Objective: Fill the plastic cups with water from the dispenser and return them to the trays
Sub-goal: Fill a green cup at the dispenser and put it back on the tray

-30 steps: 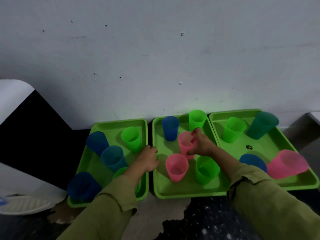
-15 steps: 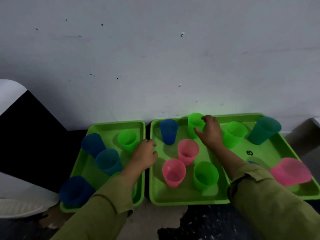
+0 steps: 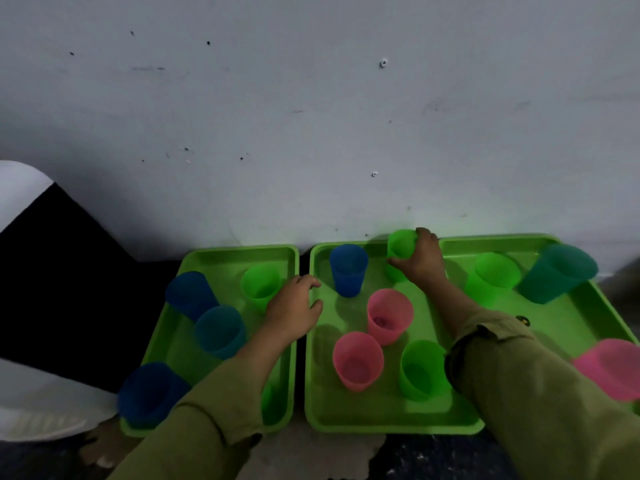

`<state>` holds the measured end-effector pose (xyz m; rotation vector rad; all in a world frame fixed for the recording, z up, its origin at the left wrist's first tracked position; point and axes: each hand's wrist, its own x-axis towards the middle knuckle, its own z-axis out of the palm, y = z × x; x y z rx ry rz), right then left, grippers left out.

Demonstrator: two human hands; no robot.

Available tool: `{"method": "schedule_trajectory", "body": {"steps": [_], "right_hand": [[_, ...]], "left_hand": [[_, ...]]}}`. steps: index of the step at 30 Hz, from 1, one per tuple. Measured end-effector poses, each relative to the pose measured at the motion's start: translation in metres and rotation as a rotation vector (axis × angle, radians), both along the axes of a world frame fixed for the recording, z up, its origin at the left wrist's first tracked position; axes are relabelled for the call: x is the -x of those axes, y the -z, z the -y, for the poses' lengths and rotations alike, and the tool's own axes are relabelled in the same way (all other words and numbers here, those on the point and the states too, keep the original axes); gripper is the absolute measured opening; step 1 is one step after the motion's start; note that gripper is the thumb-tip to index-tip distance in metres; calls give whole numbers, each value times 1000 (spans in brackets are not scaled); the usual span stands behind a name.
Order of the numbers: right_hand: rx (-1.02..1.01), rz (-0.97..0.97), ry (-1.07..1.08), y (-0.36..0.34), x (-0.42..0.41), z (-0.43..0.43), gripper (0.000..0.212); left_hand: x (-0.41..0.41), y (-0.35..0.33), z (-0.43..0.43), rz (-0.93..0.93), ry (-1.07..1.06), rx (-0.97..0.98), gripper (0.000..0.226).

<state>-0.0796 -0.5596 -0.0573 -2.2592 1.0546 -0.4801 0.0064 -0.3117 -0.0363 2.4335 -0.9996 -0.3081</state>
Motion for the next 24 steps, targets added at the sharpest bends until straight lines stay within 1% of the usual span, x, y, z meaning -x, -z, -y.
{"method": "schedule_trajectory", "body": {"steps": [4,8,10,14,17,20,24], "right_hand": [[100,128,-27,-25,2,-13,85],[187,250,-74,-71,8,-43,89],[187,289,-127,-95,12,-65,91],[138,258,-278,-130,23,-116,94],[122,222,-375,-145,26,-168,93],[75,203,-437,-152,23,-231,91],[46,193,-494,-150,13,-303,92]], "left_hand": [[0,-5,0,-36,25,87,42],[6,-22,-4,-80,63,222,56],[8,-33,-9,-103,78,292,65],[13,-50,-35,-173,117,417,83],[15,-60,-72,-153,141,492,91],[12,-67,-124,-137,143,546,90],[8,-67,-189,-219,131,648,76]]}}
